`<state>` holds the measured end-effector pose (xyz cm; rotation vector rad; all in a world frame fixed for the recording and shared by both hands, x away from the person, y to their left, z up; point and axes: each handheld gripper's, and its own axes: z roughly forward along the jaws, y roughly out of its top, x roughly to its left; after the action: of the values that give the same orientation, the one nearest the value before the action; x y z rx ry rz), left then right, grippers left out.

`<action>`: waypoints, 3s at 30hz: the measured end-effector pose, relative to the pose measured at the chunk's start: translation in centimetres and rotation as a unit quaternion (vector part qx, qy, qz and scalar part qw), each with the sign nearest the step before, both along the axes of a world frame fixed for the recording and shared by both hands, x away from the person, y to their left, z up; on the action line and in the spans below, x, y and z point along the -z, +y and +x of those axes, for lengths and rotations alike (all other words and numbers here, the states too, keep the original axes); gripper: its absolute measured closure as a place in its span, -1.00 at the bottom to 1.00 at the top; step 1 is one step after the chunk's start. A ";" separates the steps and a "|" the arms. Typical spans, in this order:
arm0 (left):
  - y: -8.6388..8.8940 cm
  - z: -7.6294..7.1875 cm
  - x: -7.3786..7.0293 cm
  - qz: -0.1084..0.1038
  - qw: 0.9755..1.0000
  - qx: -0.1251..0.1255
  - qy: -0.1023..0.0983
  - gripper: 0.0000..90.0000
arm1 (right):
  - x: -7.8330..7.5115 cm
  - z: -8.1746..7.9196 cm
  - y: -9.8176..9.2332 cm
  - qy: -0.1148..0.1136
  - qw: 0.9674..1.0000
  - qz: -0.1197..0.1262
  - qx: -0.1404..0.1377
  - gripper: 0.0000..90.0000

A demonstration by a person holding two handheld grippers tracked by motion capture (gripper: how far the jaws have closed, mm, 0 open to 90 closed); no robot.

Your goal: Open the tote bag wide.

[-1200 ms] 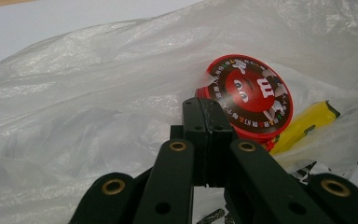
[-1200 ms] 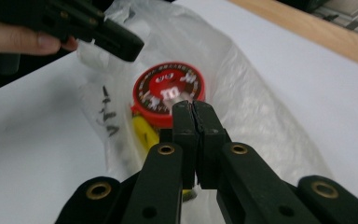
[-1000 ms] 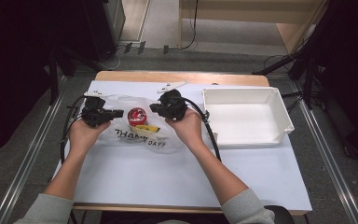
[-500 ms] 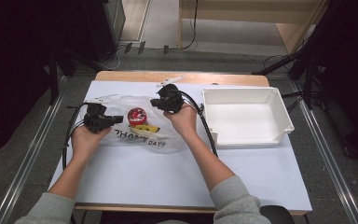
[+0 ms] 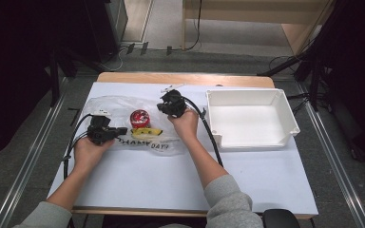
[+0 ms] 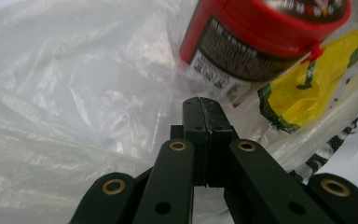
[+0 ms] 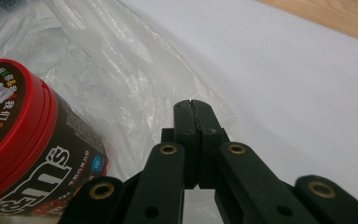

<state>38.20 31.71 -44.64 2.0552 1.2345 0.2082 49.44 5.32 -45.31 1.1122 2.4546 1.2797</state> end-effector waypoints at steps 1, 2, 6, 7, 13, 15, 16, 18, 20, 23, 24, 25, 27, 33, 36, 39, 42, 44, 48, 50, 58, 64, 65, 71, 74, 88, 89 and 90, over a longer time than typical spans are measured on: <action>0.0 0.0 0.0 0.000 1.000 0.000 0.000 1.00 | 0.0 -0.1 0.1 0.001 1.000 0.000 -0.003 1.00; 0.0 -0.2 0.1 -0.001 1.000 0.003 0.005 1.00 | 0.0 -0.2 0.2 0.001 1.000 -0.001 -0.005 1.00; -0.1 -0.3 0.3 -0.001 1.000 0.005 0.007 1.00 | -0.1 -0.7 0.6 -0.005 1.000 0.003 -0.020 1.00; 0.0 -0.4 0.3 -0.003 1.000 0.004 0.007 1.00 | 0.0 -0.8 0.8 -0.006 1.000 -0.001 -0.022 1.00; -0.2 -0.6 0.7 0.001 1.000 0.011 0.016 1.00 | 1.2 -0.9 1.5 -0.013 0.999 -0.025 -0.017 1.00; -0.3 -0.6 0.7 0.001 1.000 0.013 0.015 1.00 | 1.6 -0.9 1.7 -0.024 0.999 -0.031 -0.008 1.00; -0.3 -0.7 0.7 0.001 1.000 0.013 0.016 1.00 | 1.8 -0.9 1.8 -0.030 0.999 -0.035 -0.006 1.00; -0.3 -0.7 0.7 0.002 1.000 0.014 0.020 1.00 | 2.1 -0.9 2.0 -0.035 0.998 -0.045 -0.001 1.00; -0.3 -0.7 0.8 0.001 1.000 0.013 0.019 1.00 | 2.3 -1.0 2.1 -0.041 0.998 -0.045 0.000 1.00; -0.2 -0.9 0.9 0.003 1.000 0.013 0.018 1.00 | 2.4 -1.0 2.1 -0.050 0.998 -0.049 0.001 1.00; -0.2 -0.9 1.0 0.003 1.000 0.012 0.018 1.00 | 2.4 -0.9 2.0 -0.052 0.997 -0.050 0.004 1.00; -0.2 -1.0 1.0 0.006 1.000 0.014 0.020 1.00 | 2.4 -0.8 1.9 -0.051 0.997 -0.050 0.003 1.00; -0.1 -1.1 1.0 0.004 1.000 0.015 0.020 1.00 | 2.4 -0.8 1.9 -0.053 0.997 -0.051 0.007 1.00; 0.1 -1.8 1.0 0.004 1.000 0.017 0.023 1.00 | 2.4 0.0 1.1 -0.055 0.997 -0.057 0.025 1.00; 0.2 -2.5 0.9 0.007 0.999 0.025 0.023 1.00 | 2.4 0.6 0.6 -0.052 0.996 -0.057 0.038 1.00; 0.1 -3.0 0.9 0.010 0.999 0.031 0.024 1.00 | 2.4 1.0 0.3 -0.052 0.996 -0.058 0.044 1.00; 0.1 -3.5 0.8 0.013 0.999 0.037 0.026 1.00 | 2.4 1.3 0.1 -0.050 0.996 -0.056 0.048 1.00; 0.1 -3.9 0.8 0.014 0.999 0.040 0.025 1.00 | 2.4 1.4 0.0 -0.049 0.996 -0.057 0.054 1.00; 0.2 -4.3 0.8 0.014 0.999 0.046 0.025 1.00 | 2.4 1.6 -0.2 -0.048 0.995 -0.058 0.058 1.00; 0.3 -4.4 0.8 0.016 0.998 0.046 0.025 1.00 | 2.4 1.8 -0.3 -0.045 0.996 -0.054 0.059 1.00; 0.3 -4.1 0.8 0.010 0.999 0.038 0.024 1.00 | 2.0 1.4 -0.2 -0.031 0.997 -0.044 0.045 1.00; 0.2 -4.0 0.7 0.007 0.999 0.034 0.019 1.00 | 0.6 1.0 -0.4 -0.045 0.998 -0.026 0.033 1.00; 0.2 -4.0 0.7 0.007 0.999 0.034 0.019 1.00 | 0.6 1.0 -0.4 -0.045 0.998 -0.026 0.033 1.00; 0.2 -3.8 0.4 0.008 0.999 0.034 0.012 1.00 | -0.3 0.4 -0.4 -0.043 0.999 -0.019 0.023 1.00; 0.1 -3.8 0.2 0.009 0.999 0.031 0.010 1.00 | -0.8 0.2 -0.5 -0.042 0.999 -0.014 0.022 1.00; -0.1 -3.6 -2.4 -0.005 0.999 0.041 0.005 1.00 | -3.4 -1.2 -0.8 -0.027 1.000 0.002 0.002 1.00; -0.1 -3.6 -2.4 -0.005 0.999 0.041 0.005 1.00 | -3.4 -1.2 -0.8 -0.027 1.000 0.002 0.002 1.00; -0.1 -3.6 -3.1 -0.013 0.999 0.046 0.004 1.00 | -3.9 -1.5 -0.8 -0.027 1.000 0.006 -0.002 1.00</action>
<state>34.62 31.60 -41.58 2.0872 1.1389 0.1413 47.95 4.55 -41.41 1.0619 2.4132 1.3110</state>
